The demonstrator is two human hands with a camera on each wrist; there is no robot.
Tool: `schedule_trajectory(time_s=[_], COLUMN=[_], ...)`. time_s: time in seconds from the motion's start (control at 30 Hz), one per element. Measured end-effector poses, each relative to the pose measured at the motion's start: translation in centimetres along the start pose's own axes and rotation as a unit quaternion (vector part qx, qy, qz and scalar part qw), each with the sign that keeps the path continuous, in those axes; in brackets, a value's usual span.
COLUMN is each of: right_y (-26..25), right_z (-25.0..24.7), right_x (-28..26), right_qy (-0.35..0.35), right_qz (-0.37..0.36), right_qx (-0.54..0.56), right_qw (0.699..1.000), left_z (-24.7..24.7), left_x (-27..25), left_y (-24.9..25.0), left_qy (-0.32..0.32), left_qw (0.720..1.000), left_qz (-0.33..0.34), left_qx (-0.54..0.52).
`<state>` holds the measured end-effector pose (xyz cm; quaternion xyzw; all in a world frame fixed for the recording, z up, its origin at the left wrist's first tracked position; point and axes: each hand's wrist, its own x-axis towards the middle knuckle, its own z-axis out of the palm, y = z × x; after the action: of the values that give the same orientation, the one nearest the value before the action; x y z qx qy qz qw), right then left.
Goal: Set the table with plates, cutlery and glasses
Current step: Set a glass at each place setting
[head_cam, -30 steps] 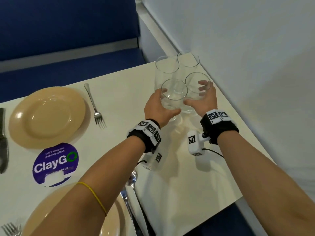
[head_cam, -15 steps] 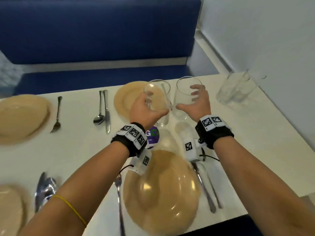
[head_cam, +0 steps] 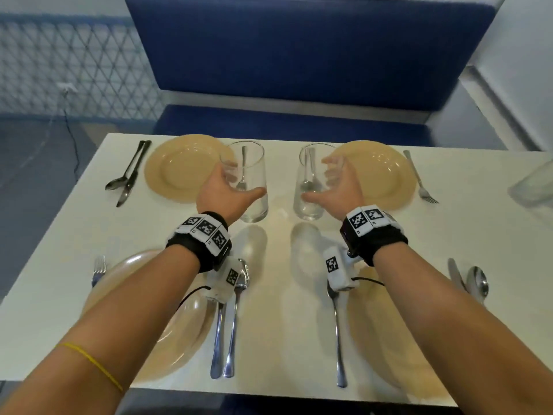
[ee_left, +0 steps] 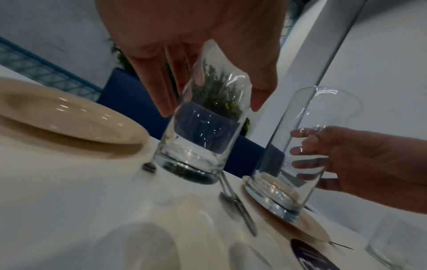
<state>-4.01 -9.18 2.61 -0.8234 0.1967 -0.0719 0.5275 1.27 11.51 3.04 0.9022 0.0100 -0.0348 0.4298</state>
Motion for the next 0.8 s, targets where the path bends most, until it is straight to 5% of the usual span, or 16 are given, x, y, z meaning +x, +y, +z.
schedule_trajectory(time_s=[0.47, 0.8], right_y=[-5.1, -4.6], right_z=[19.1, 22.3], right_x=[-2.4, -3.0], right_qy=[-0.059, -0.033], right_qz=[0.022, 0.041], right_qx=[-0.019, -0.009], right_qw=[0.998, 0.999], left_z=[-13.5, -16.1], left_x=[6.1, 8.8], left_y=[-14.8, -18.1], left_qy=[-0.057, -0.091], left_qw=[0.996, 0.995], left_qz=[-0.051, -0.024], left_qx=[0.049, 0.024])
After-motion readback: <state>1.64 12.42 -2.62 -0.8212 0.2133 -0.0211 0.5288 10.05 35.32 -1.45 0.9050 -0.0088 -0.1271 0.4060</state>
